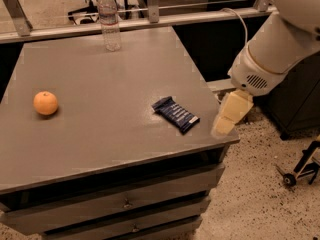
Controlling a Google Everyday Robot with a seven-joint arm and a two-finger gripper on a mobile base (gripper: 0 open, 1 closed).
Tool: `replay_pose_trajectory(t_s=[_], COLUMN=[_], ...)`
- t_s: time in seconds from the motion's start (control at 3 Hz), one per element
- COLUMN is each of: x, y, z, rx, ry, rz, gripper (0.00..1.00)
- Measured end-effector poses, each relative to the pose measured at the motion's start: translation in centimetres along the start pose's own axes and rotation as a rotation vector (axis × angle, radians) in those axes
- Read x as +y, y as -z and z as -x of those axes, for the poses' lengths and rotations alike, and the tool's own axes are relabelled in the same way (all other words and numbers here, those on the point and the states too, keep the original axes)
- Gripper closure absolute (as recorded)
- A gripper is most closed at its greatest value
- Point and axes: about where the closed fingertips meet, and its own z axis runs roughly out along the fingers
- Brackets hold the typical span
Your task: Move rxbar blueberry near water bottle
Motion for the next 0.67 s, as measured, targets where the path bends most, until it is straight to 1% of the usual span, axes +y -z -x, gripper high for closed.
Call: replay_pose_trajectory(t_s=[0.33,0.67], x=[0.5,0.9], y=[-2.9,-4.9], z=[2.4,4.7], rx=[-0.051,-0.102], ry=[-0.050,-0.074], rz=[0.029,0.043], gripper=[0.00,0.00])
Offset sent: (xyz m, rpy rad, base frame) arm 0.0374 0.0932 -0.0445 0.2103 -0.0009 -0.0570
